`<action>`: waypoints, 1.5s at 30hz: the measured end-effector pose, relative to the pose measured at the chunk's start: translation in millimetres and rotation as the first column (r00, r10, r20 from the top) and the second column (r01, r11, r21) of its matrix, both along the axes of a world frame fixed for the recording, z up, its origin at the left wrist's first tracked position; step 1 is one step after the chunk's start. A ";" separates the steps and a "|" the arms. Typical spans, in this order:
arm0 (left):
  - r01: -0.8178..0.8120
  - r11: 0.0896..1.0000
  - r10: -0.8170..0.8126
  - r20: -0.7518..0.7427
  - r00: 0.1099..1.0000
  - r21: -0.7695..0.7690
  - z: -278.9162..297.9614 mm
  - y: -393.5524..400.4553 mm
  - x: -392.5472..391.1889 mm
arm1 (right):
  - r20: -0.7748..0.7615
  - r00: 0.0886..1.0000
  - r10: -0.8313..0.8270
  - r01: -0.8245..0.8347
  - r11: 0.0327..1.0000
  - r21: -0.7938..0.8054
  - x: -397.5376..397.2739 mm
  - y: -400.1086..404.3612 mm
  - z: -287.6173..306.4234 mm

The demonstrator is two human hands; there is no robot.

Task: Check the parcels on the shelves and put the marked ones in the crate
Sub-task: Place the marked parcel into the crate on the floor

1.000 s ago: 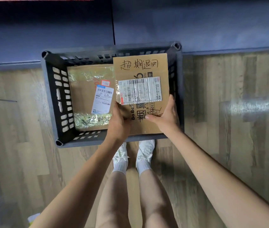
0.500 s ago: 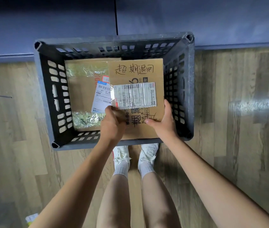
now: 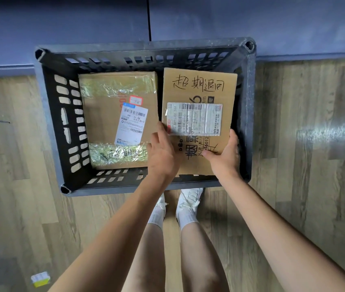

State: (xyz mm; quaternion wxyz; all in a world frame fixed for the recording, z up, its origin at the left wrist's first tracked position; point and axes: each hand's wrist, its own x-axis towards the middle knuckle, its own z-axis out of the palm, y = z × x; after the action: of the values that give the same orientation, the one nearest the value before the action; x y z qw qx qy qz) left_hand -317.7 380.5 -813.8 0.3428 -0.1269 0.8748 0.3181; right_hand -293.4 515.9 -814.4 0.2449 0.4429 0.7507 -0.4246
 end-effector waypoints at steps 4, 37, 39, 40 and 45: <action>0.060 0.998 -0.059 0.054 0.997 -0.029 -6.0 9.1 -8.2 | 0.010 1.000 0.012 -0.012 1.000 0.013 -9.9 2.8 -5.3; 0.391 0.884 -0.368 0.132 0.920 -0.256 -84.2 23.9 -3.5 | 0.015 0.995 0.095 -0.095 0.995 0.020 -26.8 5.7 -101.7; 0.424 0.870 -0.409 0.112 0.906 -0.252 -81.1 23.6 -0.5 | 0.008 0.993 0.117 -0.117 0.993 0.012 -23.9 4.2 -105.4; 0.463 0.846 -0.454 0.099 0.886 -0.263 -82.1 22.5 0.9 | 0.020 0.990 0.139 -0.140 0.990 0.009 -22.4 3.1 -107.9; 0.680 0.680 -0.673 0.134 0.727 -0.273 -97.1 15.8 -2.5 | 0.078 0.957 0.279 -0.285 0.956 0.068 -21.2 1.6 -120.3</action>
State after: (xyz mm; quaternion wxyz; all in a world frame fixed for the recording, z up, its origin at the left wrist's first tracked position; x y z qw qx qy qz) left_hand -320.2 396.3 -910.9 0.4223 0.1503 0.8934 0.0293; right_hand -314.6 517.5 -934.7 0.3108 0.3547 0.8135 -0.3402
